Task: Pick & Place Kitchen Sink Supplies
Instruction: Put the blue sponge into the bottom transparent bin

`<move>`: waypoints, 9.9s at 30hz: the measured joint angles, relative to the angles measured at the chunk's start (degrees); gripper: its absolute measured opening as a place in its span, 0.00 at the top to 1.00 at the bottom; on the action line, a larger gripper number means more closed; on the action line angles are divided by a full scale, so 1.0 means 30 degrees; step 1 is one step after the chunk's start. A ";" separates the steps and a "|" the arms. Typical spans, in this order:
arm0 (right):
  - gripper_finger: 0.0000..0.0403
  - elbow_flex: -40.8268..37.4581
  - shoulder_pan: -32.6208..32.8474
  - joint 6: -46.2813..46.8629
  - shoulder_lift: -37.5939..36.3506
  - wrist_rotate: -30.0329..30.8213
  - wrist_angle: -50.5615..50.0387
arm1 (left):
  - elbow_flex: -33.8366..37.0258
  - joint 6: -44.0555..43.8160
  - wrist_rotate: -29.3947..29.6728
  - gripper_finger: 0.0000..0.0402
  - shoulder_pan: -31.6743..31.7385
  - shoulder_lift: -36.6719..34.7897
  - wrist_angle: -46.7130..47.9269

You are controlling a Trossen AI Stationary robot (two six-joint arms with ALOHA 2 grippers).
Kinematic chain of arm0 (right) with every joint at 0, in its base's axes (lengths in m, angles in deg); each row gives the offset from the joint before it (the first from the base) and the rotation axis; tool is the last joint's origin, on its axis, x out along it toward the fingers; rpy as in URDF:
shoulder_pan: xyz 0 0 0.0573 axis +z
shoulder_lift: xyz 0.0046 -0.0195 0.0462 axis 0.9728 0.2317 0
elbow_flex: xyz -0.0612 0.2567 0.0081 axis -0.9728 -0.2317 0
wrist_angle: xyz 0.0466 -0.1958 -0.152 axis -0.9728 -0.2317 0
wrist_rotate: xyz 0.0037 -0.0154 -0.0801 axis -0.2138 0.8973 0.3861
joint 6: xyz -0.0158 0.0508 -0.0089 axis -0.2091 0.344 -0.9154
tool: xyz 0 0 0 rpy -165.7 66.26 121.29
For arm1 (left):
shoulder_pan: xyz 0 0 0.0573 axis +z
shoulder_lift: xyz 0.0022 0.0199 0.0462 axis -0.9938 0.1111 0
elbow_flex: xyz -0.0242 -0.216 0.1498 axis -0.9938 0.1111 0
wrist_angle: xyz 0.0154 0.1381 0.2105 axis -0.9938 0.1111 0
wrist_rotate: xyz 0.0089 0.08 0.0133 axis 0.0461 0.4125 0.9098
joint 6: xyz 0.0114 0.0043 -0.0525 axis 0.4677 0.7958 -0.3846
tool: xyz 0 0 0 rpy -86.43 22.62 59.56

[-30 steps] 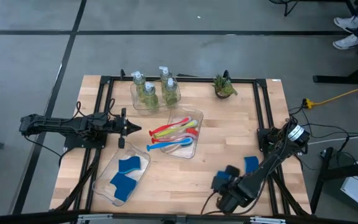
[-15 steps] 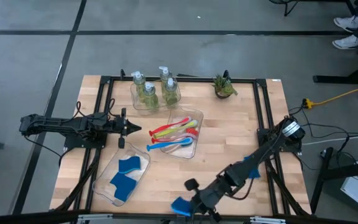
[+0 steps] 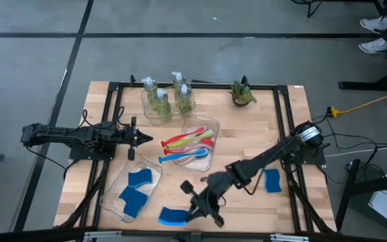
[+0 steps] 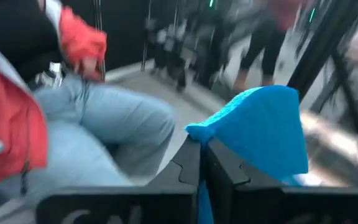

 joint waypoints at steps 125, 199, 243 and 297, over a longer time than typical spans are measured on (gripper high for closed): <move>0.37 -0.9857 0.3797 2.6669 -0.7599 1.6206 -1.3716 | 0.0005 0.0000 -0.0005 0.98 0.0002 -0.0005 0.0003; 0.51 -1.2636 0.5205 4.1049 -0.6097 0.2226 -2.2293 | 0.0007 0.0000 0.0000 0.98 -0.0002 0.0000 0.0000; 0.74 -1.1395 0.5103 4.2120 -0.2851 -0.0860 -1.9457 | 0.0007 0.0000 0.0000 0.97 0.0004 -0.0006 0.0000; 0.99 -0.3905 0.0080 0.5226 -0.1569 0.3858 0.2681 | 0.0006 0.0000 -0.0004 0.98 -0.0001 -0.0007 0.0006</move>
